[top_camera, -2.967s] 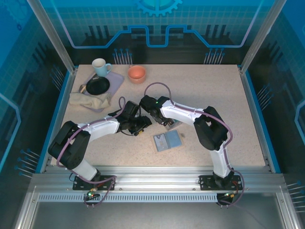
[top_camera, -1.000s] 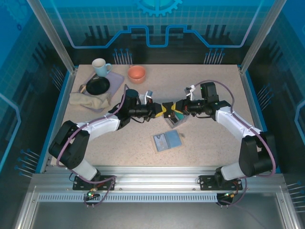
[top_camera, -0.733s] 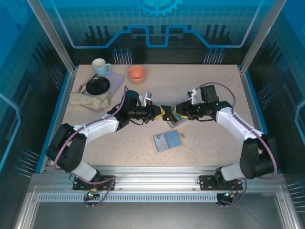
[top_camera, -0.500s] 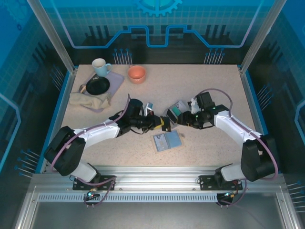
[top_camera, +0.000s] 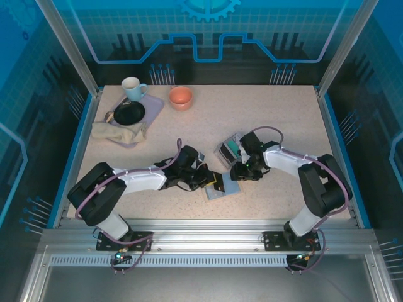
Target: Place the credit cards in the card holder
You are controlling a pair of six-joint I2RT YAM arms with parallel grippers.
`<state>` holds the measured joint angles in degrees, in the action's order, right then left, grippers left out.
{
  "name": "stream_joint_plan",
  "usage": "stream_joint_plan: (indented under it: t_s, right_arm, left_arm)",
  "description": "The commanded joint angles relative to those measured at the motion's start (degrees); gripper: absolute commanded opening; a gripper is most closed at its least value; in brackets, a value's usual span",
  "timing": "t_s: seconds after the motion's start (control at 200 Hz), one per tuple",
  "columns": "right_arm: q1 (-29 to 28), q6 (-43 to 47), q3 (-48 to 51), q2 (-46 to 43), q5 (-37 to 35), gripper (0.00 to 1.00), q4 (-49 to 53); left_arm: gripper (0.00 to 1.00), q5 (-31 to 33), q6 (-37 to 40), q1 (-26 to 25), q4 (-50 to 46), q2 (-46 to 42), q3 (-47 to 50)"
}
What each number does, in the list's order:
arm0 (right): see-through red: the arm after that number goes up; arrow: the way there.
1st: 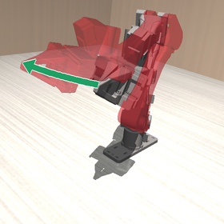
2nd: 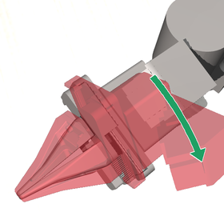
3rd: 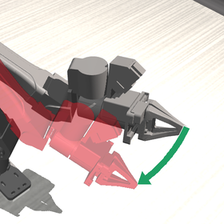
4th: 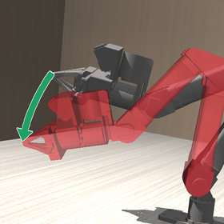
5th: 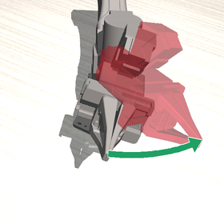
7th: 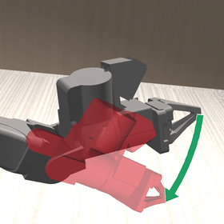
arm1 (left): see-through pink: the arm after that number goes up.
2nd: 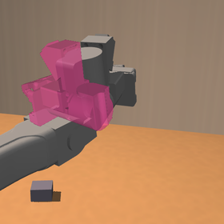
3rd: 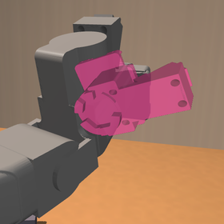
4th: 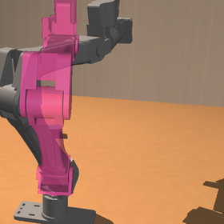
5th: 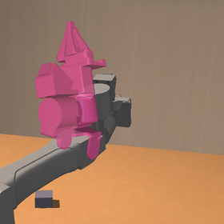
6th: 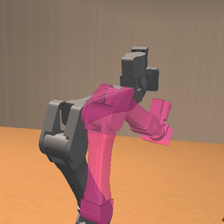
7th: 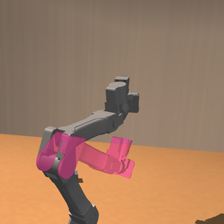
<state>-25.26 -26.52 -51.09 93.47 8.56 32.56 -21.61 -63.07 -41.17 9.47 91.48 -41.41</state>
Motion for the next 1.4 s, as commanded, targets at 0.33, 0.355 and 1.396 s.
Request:
stream_joint_plan:
  t_s: [0.33, 0.355, 1.396]
  right_arm:
    - [-0.95, -8.74, 8.72, -5.52, 4.63, 0.21, -6.21]
    - [-0.94, -9.16, 9.06, -5.77, 4.55, 0.21, -6.42]
    - [-2.66, -12.37, 11.48, -4.62, 3.71, 0.2, -8.47]
  left_arm:
    - [0.0, 3.41, 3.1, -0.25, -3.83, -0.19, 2.13]
    - [0.0, 3.41, 3.4, -0.3, -3.75, -0.51, 2.46]
    - [0.01, 3.09, 2.69, -0.49, 14.73, 1.47, 10.76]
